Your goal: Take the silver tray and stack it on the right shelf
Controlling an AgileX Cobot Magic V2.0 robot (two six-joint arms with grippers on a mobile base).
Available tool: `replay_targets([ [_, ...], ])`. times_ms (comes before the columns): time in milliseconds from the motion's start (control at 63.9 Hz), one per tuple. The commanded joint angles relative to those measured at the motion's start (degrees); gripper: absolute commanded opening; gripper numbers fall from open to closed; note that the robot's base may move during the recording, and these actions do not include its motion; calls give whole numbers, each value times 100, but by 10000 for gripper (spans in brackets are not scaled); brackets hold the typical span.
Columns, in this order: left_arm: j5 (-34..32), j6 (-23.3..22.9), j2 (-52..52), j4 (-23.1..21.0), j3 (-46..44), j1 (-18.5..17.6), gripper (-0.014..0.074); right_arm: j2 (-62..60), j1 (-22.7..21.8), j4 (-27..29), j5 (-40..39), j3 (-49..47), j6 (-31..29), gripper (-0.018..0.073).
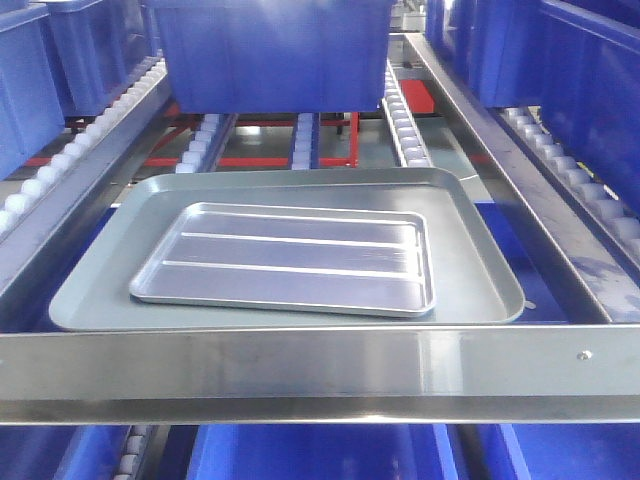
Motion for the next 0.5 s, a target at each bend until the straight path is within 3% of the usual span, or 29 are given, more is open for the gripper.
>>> replay_targets([
  [0,-527,-2,-85,-53,104,0,-94,-119,-36,1,-575,-108,-67,49],
  [485,-527,-2,-85,-53,104,0,-94,-119,-36,1,-557,-108,-67,49],
])
